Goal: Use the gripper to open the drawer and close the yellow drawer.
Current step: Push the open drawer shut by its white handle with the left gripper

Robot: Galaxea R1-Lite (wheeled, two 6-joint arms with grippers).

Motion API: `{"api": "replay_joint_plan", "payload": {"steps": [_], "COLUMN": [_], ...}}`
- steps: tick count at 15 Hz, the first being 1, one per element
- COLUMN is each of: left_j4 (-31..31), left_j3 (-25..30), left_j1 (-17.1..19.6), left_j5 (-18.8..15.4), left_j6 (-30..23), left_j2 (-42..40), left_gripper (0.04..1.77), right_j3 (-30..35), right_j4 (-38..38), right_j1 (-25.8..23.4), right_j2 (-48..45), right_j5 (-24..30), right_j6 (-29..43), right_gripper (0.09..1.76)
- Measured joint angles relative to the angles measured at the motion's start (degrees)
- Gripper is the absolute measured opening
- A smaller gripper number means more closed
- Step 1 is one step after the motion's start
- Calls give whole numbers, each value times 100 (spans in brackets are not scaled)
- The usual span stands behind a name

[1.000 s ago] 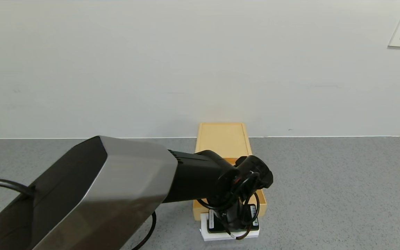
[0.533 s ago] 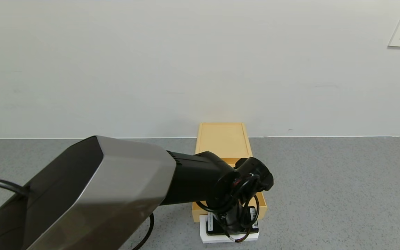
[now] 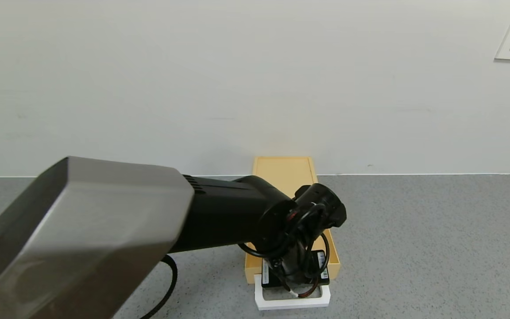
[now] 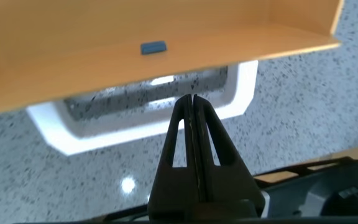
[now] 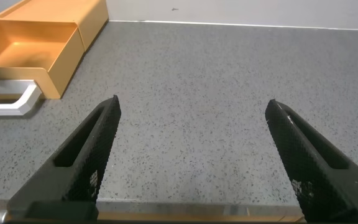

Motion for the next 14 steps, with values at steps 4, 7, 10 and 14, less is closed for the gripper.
{"api": "replay_joint_plan", "payload": {"steps": [4,7,10,14], "left_j4": [355,372,306,-364], "left_j3": [-61,88,457,1237], "left_j1": [127,402,881,1668], "left_j5": [-39,-228,-774,-1413], "left_j6": [215,835,1629,2566], "left_j2": [-631,-1250,-1886,-2544], "left_gripper": [11,11,11,11], "right_j3": [0,0,0,0], "right_j4": [-5,-2,-2,-5], "right_j1": [0,0,0,0], "right_j2": [0,0,0,0], "right_j5": [-4,-2,0,-2], "right_j6": [0,0,-2,-2], "right_gripper": [171,171,171,171]}}
